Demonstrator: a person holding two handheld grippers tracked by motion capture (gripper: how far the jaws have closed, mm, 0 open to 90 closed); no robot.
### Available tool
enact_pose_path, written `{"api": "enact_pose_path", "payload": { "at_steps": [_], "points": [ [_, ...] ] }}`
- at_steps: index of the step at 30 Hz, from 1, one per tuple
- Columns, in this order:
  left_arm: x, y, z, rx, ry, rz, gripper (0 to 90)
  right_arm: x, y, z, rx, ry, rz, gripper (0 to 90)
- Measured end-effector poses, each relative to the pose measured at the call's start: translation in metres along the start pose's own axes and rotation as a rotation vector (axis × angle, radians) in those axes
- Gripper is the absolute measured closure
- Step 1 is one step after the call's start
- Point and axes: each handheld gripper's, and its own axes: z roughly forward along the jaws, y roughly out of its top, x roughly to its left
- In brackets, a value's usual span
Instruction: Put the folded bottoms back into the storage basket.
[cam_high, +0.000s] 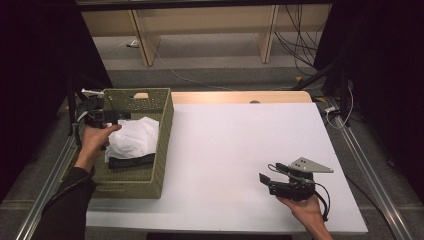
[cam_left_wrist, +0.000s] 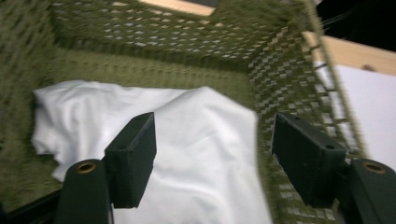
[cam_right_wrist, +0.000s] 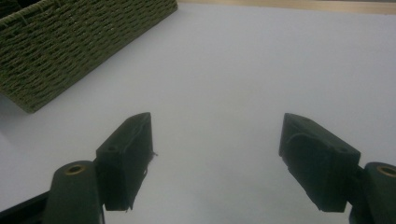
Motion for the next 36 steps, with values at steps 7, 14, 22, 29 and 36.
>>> {"api": "enact_pose_path", "payload": {
  "at_steps": [7, 14, 22, 29, 36],
  "points": [
    [-0.022, -0.01, -0.007, -0.028, -0.039, 0.038, 26.1, 0.001, 0.0, 0.0, 0.003, 0.001, -0.001, 27.0],
    [-0.043, -0.022, -0.017, -0.067, -0.089, 0.07, 24.2, 0.001, 0.001, 0.001, 0.007, 0.004, -0.005, 27.0],
    [-0.064, -0.036, -0.024, -0.089, -0.145, 0.113, 23.3, 0.001, 0.001, 0.002, 0.0, 0.009, -0.004, 27.0],
    [-0.081, -0.047, -0.025, -0.098, -0.169, 0.154, 22.5, 0.001, 0.002, 0.002, -0.002, 0.008, -0.008, 27.0],
    [-0.097, -0.058, -0.03, -0.128, -0.195, 0.178, 22.3, 0.002, 0.002, 0.0, -0.018, 0.007, -0.012, 27.0]
  ]
}}
